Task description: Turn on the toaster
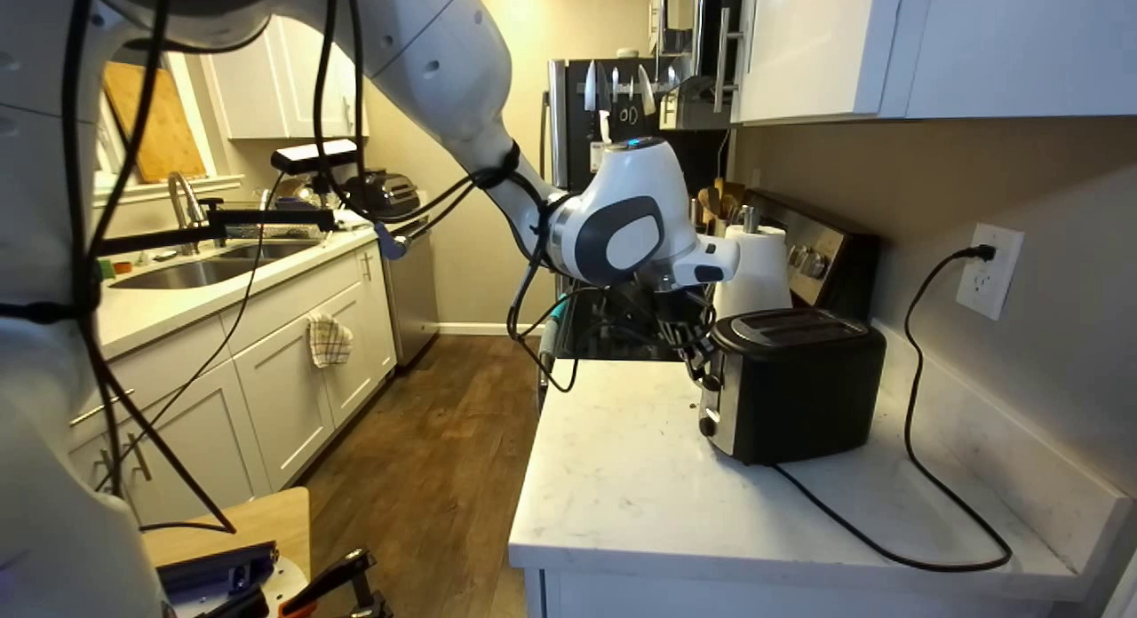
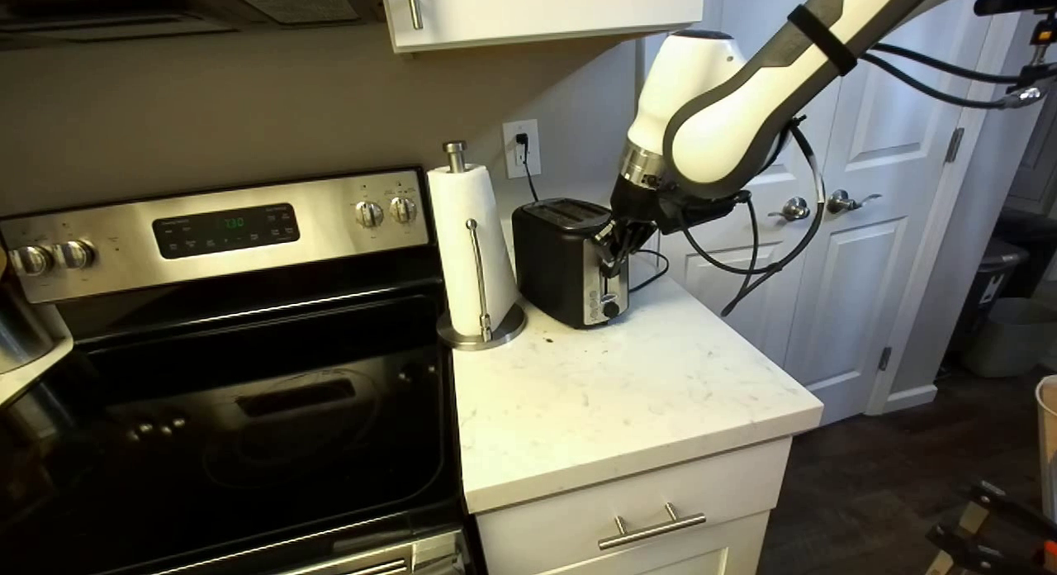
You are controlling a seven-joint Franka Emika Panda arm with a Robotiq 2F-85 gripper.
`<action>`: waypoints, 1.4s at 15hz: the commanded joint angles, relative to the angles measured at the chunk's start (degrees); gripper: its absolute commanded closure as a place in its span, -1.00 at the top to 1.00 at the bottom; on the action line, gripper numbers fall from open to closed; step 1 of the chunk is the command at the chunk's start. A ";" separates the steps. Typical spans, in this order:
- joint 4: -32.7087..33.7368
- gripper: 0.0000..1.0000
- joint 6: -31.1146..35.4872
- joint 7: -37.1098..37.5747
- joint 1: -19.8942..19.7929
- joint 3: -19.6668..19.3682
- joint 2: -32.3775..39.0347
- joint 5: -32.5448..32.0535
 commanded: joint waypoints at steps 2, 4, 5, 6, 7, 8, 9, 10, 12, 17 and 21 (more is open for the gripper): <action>1.22 -1.00 -0.55 -2.01 -0.44 -1.06 1.03 1.19; 0.93 -1.00 -0.09 -0.99 -0.07 -1.95 0.80 0.51; 0.97 -1.00 -0.38 -1.32 -0.18 -1.99 0.88 0.63; 1.02 -1.00 -0.56 -1.23 -0.10 -2.29 0.99 0.44; 1.11 -1.00 -0.70 -1.28 -0.12 -2.45 1.21 0.45; 1.19 -1.00 -0.66 -1.18 -0.05 -2.66 1.44 0.36; 1.33 -1.00 -0.65 -1.11 0.04 -2.82 1.80 0.23; 1.43 -1.00 -0.65 -1.21 0.01 -2.80 2.02 0.37; 1.71 -1.00 -0.54 -1.35 0.02 -2.78 2.65 0.50; 3.10 -1.00 -0.45 -1.52 0.24 -2.58 5.22 0.66; 4.99 -1.00 -0.92 -1.51 0.36 -2.58 8.46 0.82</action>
